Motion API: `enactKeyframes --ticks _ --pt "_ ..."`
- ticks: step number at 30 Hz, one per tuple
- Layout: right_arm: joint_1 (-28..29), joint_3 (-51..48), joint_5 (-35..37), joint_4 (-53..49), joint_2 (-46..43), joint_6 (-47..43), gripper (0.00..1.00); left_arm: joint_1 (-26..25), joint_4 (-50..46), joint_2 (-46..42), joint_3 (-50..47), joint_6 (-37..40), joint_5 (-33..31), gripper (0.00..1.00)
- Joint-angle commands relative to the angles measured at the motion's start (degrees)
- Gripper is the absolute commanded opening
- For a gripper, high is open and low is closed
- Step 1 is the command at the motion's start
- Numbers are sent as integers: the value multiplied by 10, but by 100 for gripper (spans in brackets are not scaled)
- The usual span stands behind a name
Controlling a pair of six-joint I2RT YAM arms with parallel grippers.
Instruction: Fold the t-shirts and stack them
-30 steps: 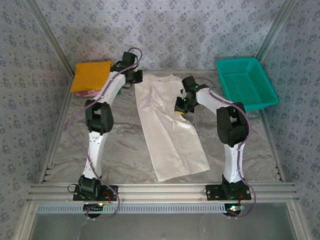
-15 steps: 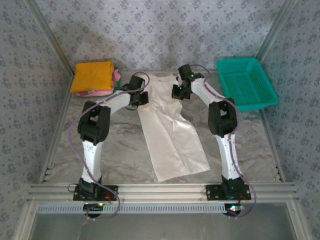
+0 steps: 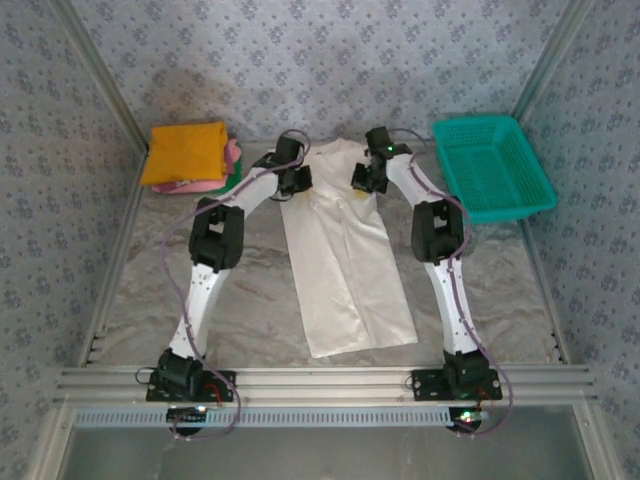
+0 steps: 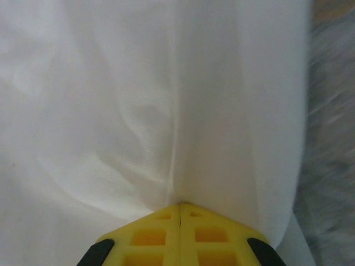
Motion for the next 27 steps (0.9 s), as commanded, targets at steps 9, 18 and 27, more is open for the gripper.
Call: enactKeyframes --ticks 9,18,27 --pt "-57 49 -51 15 10 54 16 -2 -128 169 325 52 77 2" --pt "-35 -169 -46 43 -247 0 12 -16 -159 -85 146 134 -3 4" --pt "-1 -609 74 126 -499 -23 0 -64 82 -426 -456 84 -22 8"
